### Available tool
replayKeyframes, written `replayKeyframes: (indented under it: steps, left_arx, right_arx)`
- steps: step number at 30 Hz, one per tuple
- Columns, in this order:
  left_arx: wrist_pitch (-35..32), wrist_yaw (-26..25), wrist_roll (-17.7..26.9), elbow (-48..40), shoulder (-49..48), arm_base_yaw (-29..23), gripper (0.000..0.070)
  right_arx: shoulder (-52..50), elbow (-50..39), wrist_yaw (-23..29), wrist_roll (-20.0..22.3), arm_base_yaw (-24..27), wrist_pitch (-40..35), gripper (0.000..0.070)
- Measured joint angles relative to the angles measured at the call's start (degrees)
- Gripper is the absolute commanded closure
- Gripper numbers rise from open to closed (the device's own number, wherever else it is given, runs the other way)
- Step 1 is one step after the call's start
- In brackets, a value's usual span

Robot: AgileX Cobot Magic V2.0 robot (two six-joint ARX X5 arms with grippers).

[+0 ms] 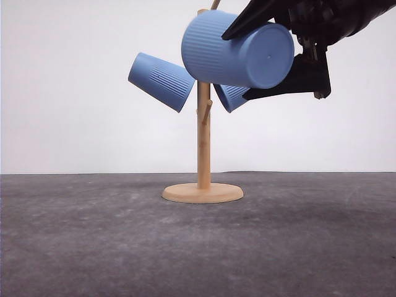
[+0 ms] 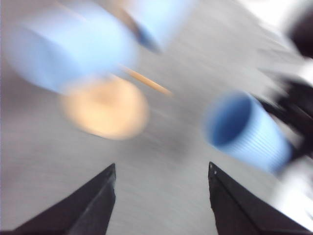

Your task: Place three cups

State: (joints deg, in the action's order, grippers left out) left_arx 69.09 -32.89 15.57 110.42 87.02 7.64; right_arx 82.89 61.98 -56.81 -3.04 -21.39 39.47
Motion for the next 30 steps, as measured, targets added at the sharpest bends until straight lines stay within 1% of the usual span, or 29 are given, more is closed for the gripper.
replayKeyframes:
  steps: [3,5,8,13,18,24,28,30]
  left_arx:
    - [-1.6,6.5,-3.6,4.0,0.0,0.0,0.0351]
    - [-1.6,8.0,-4.8,5.7,-0.1,-0.1,0.0351]
    - [-1.4,8.2,-5.4,6.3,-0.4,0.0,0.0350]
    - [1.1,9.1,-5.8,6.3,-0.4,0.0,0.0350]
    - [1.2,10.6,-5.8,6.3,-0.4,0.0,0.0351]
    - [1.2,10.7,-5.8,6.3,-0.4,0.0,0.0351]
    - [1.2,10.7,-5.8,6.3,-0.4,0.0,0.0351]
    - [1.2,10.8,-5.8,6.3,-0.4,0.0,0.0351]
  right_arx:
    - [2.7,0.0,-1.5,-3.9,0.5,-3.2,0.0436]
    - [4.8,0.0,-3.1,-6.7,0.8,-5.6,0.0436]
    - [7.7,0.0,-4.2,-10.9,0.9,-9.7,0.0436]
    - [11.8,0.0,-6.7,-18.1,1.6,-17.9,0.0436]
    - [15.2,0.0,-7.7,-26.5,2.8,-27.8,0.0436]
    - [18.7,0.0,-8.2,-35.9,4.2,-38.2,0.0436]
    - [20.7,0.0,-8.2,-41.1,4.8,-43.3,0.0436]
    - [21.8,0.0,-8.6,-42.8,4.8,-45.4,0.0436]
